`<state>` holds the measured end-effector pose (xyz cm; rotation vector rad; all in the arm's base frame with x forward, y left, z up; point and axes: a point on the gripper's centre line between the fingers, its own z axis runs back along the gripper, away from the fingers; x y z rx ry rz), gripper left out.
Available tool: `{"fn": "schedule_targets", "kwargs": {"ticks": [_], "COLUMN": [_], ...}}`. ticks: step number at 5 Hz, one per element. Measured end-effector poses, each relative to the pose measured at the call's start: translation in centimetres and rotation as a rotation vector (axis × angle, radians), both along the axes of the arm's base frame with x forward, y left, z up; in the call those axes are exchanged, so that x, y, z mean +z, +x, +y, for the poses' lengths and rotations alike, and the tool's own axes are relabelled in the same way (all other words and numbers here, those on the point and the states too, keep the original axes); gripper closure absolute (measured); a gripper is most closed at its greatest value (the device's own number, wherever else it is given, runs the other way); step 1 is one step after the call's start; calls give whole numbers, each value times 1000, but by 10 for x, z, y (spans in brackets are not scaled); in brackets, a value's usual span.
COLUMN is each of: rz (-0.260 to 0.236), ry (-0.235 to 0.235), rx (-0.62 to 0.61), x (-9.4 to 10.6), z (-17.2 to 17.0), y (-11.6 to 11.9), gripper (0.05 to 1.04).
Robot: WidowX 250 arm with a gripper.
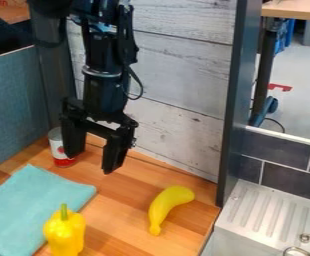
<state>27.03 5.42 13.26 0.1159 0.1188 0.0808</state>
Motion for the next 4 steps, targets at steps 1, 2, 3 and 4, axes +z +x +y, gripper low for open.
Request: {"fn": "schedule_targets", "kwargs": {"ticks": [1,2,3,4], "rz": [29,30,-7,4], "ry": [-5,-7,-6,-32], "rx": [1,4,36,41], "x": [-8,-16,-21,-30], "z": [0,-1,9,10], "y": [-3,-22,-36,-43], "gripper": [83,83,83,83]}}
